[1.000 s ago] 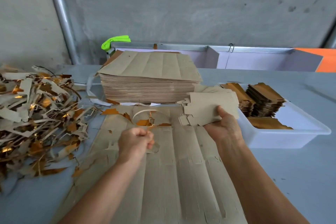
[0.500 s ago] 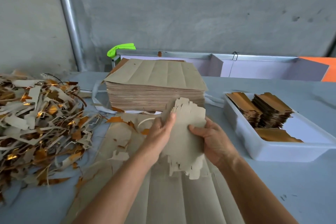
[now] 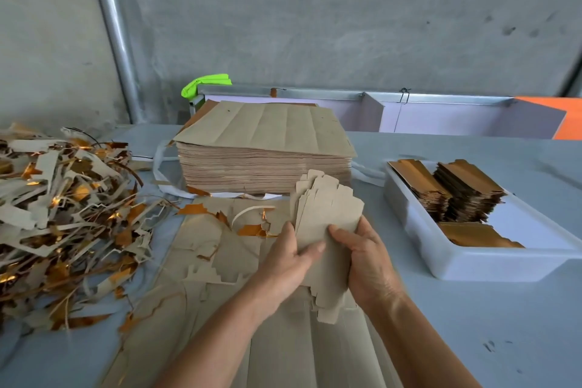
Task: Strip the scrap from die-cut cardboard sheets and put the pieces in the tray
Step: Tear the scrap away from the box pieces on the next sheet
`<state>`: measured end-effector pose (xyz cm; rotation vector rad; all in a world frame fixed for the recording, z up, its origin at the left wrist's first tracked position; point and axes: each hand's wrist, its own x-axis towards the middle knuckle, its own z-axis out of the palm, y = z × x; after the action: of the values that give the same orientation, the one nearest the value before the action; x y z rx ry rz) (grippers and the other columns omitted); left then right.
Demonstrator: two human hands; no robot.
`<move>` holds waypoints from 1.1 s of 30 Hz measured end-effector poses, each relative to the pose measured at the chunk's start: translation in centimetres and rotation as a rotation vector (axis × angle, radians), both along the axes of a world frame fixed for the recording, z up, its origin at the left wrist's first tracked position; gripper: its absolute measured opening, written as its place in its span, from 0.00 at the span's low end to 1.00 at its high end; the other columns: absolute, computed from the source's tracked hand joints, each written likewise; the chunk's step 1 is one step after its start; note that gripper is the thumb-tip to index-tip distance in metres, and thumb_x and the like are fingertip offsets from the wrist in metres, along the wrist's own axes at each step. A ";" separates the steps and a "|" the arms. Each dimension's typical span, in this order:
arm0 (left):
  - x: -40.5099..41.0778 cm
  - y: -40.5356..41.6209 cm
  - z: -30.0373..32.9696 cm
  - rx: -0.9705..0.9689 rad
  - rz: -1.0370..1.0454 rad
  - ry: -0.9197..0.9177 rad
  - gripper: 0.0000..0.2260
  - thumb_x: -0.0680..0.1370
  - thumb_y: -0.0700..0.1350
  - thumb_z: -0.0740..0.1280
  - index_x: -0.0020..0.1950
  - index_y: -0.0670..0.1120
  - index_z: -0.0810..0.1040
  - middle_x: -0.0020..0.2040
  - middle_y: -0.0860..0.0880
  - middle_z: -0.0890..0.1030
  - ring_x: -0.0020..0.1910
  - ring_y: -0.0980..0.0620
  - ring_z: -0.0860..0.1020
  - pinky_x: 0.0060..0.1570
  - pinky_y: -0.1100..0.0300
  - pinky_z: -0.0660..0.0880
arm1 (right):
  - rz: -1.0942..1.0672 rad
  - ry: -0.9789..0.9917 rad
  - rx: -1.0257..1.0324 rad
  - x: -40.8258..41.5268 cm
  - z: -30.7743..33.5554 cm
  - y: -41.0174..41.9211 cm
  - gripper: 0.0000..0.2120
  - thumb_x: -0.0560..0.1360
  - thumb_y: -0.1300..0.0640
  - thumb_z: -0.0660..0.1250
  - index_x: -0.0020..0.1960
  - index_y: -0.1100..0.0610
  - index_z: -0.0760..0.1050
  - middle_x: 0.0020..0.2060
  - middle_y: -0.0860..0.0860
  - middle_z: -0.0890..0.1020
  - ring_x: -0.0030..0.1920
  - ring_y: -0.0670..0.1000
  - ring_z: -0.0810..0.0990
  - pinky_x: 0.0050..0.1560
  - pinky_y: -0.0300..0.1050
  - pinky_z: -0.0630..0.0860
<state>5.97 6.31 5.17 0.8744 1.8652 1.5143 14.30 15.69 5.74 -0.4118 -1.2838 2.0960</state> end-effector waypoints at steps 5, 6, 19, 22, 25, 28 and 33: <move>-0.8 -0.7 0.6 -0.018 -0.019 0.330 0.11 0.75 0.39 0.69 0.54 0.50 0.74 0.52 0.53 0.81 0.50 0.58 0.80 0.52 0.62 0.76 | -0.077 -0.123 0.020 0.7 -1.2 -0.3 0.14 0.74 0.69 0.62 0.58 0.60 0.75 0.51 0.57 0.83 0.49 0.54 0.82 0.46 0.45 0.79; -0.8 -0.9 0.9 -0.059 -0.025 0.423 0.09 0.76 0.40 0.69 0.54 0.47 0.74 0.50 0.51 0.81 0.49 0.54 0.80 0.51 0.59 0.76 | -0.112 -0.152 -0.004 0.9 -1.4 0.0 0.14 0.74 0.68 0.63 0.59 0.61 0.74 0.53 0.59 0.83 0.51 0.56 0.81 0.48 0.47 0.79; 1.7 0.0 1.1 -0.392 -0.155 1.176 0.11 0.75 0.45 0.70 0.43 0.48 0.67 0.38 0.48 0.77 0.41 0.46 0.76 0.37 0.59 0.64 | -0.497 -0.364 0.215 3.6 -4.5 2.5 0.11 0.72 0.57 0.71 0.31 0.56 0.79 0.28 0.50 0.75 0.37 0.51 0.71 0.38 0.44 0.66; 0.7 -0.2 0.5 -0.397 -0.061 1.145 0.16 0.71 0.53 0.73 0.39 0.48 0.67 0.34 0.52 0.72 0.38 0.49 0.72 0.37 0.59 0.63 | -0.490 -0.342 0.129 3.3 -4.7 2.6 0.16 0.74 0.50 0.69 0.32 0.58 0.79 0.30 0.50 0.78 0.38 0.49 0.72 0.41 0.45 0.66; 0.6 0.1 -0.1 -0.374 -0.052 1.157 0.20 0.71 0.53 0.73 0.34 0.47 0.63 0.30 0.54 0.66 0.35 0.51 0.69 0.35 0.60 0.61 | -0.534 -0.351 0.174 2.5 -4.5 1.5 0.20 0.68 0.36 0.67 0.34 0.54 0.79 0.30 0.49 0.80 0.35 0.48 0.74 0.40 0.45 0.69; 0.4 0.3 -0.4 -0.352 -0.094 1.146 0.18 0.72 0.53 0.72 0.36 0.48 0.64 0.32 0.54 0.67 0.36 0.51 0.70 0.37 0.60 0.62 | -0.539 -0.374 0.243 2.3 -4.5 1.1 0.19 0.62 0.37 0.69 0.32 0.54 0.77 0.28 0.50 0.77 0.34 0.50 0.75 0.38 0.48 0.73; -1.0 -0.3 0.1 -0.358 -0.146 1.007 0.16 0.68 0.54 0.75 0.39 0.50 0.68 0.42 0.53 0.72 0.41 0.52 0.72 0.38 0.59 0.64 | -0.541 -0.401 0.255 2.5 -5.0 1.9 0.18 0.71 0.49 0.73 0.26 0.54 0.75 0.26 0.51 0.74 0.32 0.49 0.72 0.36 0.43 0.68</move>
<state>5.00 6.02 5.23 1.7268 2.5377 0.5954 16.82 17.56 0.76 -0.9770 -1.4391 1.4195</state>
